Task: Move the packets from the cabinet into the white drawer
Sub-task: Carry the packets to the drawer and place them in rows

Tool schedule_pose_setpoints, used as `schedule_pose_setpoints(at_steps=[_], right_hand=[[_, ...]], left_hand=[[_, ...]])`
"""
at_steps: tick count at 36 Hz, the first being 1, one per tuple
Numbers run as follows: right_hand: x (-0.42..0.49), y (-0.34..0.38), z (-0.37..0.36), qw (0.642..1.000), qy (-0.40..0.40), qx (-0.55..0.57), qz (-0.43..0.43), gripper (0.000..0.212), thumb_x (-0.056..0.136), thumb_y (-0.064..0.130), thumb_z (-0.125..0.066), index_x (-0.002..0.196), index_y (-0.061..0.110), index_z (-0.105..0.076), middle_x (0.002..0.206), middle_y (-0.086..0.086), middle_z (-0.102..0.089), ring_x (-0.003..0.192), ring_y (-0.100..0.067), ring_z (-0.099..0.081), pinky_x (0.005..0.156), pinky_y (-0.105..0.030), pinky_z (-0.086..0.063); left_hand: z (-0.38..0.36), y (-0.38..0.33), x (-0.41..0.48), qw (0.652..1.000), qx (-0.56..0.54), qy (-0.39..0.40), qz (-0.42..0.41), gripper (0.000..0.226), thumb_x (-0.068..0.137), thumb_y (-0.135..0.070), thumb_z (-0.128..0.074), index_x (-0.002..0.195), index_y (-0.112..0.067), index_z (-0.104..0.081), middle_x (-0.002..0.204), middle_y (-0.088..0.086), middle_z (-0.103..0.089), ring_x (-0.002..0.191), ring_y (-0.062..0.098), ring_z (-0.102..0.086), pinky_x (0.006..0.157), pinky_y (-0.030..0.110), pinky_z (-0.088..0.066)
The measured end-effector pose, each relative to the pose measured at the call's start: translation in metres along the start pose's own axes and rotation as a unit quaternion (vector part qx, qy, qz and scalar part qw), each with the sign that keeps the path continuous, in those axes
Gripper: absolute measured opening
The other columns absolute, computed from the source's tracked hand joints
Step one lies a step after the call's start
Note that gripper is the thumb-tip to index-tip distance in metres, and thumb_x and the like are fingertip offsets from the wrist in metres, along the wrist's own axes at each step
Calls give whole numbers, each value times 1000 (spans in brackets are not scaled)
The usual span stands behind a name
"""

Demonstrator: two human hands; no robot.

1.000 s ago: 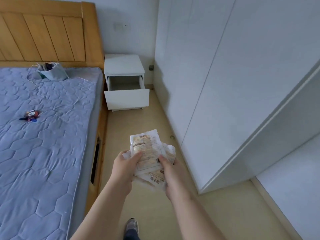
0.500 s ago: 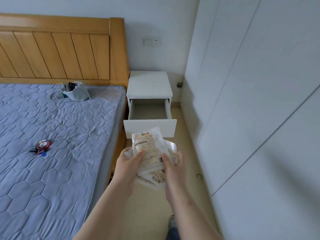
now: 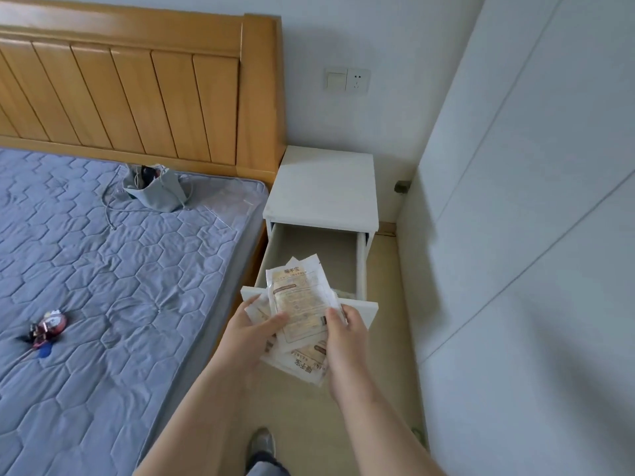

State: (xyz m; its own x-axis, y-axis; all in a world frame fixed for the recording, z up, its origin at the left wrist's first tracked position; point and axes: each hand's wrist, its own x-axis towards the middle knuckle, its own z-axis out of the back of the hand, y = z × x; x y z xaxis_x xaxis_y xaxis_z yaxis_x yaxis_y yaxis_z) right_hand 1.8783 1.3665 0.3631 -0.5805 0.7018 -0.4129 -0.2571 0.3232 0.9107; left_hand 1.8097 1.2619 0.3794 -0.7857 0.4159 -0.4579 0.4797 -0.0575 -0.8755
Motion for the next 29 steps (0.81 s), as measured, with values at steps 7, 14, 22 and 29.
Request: schedule_pose_setpoints(at_steps=[7,14,22,29], right_hand=[[103,24,-47,999,-36,-25,-21,19,97,18,-44,81,17,-55,83,-4,-61,75,-20,-59,63,-31,-48],[184,60,-97,996,-67,8,-60,25,99,23,-43,84,19,-62,91,-10,-68,86,-28,-67,78,-47,-57],[238,82,-117,995,-79,22,-57,30,100,19,-38,86,11,-64,91,-14,-69,83,-28,-67,71,-40,-55],[276,105,-116,999,-43,-3,2,34,101,18,-37,84,28,-64,89,1,-69,85,-15,-66,75,-34,-57]], left_hand=[[0,-35,117,994,40,99,16,55,75,9,-68,114,-26,-52,101,6,-71,92,25,-70,81,50,-56],[4,-87,217,984,64,168,10,60,71,14,-69,113,-26,-54,101,5,-72,95,23,-69,77,42,-58],[-7,-109,272,962,77,261,-10,91,68,20,-70,136,-30,-36,124,9,-61,114,25,-60,93,49,-51],[-16,-126,294,969,12,247,13,93,67,22,-65,135,-35,-38,118,16,-64,109,33,-63,86,48,-54]])
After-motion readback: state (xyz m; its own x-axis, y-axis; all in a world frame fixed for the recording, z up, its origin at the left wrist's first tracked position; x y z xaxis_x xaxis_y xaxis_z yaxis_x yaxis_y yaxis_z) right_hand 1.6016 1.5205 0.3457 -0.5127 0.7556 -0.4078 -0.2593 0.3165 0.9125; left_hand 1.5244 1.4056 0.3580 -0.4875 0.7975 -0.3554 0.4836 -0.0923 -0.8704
